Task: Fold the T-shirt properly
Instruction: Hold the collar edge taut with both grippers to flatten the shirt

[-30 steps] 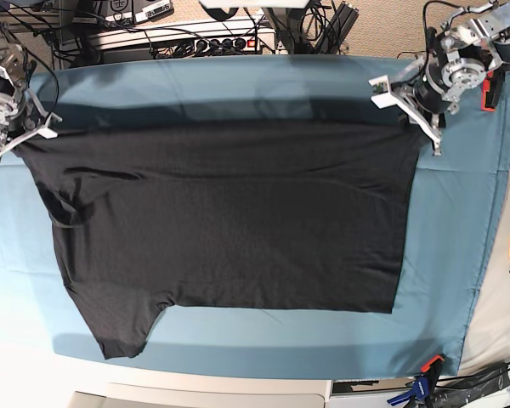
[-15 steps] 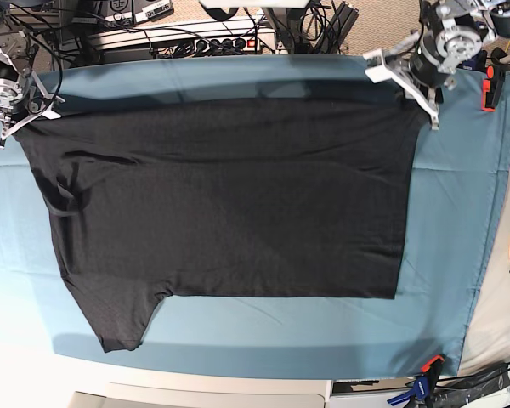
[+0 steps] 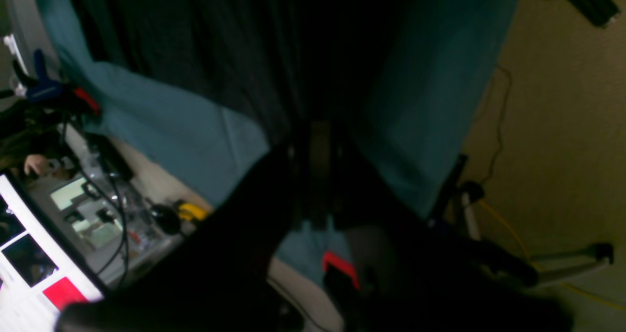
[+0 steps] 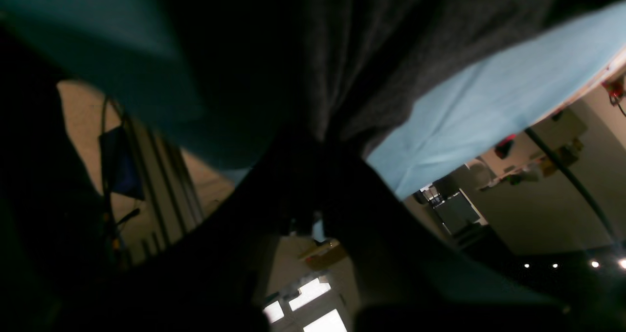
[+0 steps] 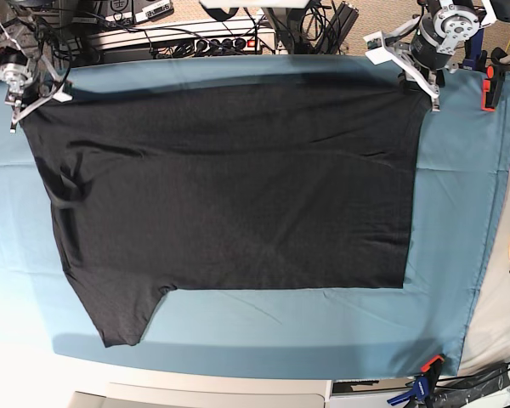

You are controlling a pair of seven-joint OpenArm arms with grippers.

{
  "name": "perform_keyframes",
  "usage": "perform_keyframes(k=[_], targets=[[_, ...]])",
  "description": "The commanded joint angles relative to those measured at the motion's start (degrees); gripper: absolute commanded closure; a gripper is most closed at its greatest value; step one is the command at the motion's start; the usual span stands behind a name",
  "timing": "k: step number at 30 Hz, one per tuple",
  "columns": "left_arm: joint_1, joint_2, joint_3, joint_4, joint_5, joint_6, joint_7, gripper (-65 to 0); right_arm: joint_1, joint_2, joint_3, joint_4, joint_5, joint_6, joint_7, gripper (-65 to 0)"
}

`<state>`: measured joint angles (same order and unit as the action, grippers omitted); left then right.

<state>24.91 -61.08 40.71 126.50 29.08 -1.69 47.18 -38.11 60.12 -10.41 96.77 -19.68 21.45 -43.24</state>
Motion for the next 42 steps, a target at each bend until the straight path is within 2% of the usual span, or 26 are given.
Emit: perform_keyframes(k=[1,14,22,42], targets=[[0.02,-1.16,-0.39,0.87,0.74,0.63,1.09,0.0,-0.42,1.46,0.83,0.37,-0.96,-0.20,-1.55,0.0],[0.39,-1.16,-0.39,0.85,0.70,0.61,2.93,0.0,-1.29,1.49,0.83,0.37,-0.92,-0.20,-2.03,0.0],[4.63,-1.16,-0.39,0.87,1.84,0.61,2.97,0.0,-1.31,1.46,0.83,0.37,-0.87,0.59,-2.25,0.0],[4.61,-0.50,-0.39,0.87,2.03,0.63,2.36,0.0,-3.80,1.44,0.83,0.35,-0.72,0.57,-3.34,0.0]])
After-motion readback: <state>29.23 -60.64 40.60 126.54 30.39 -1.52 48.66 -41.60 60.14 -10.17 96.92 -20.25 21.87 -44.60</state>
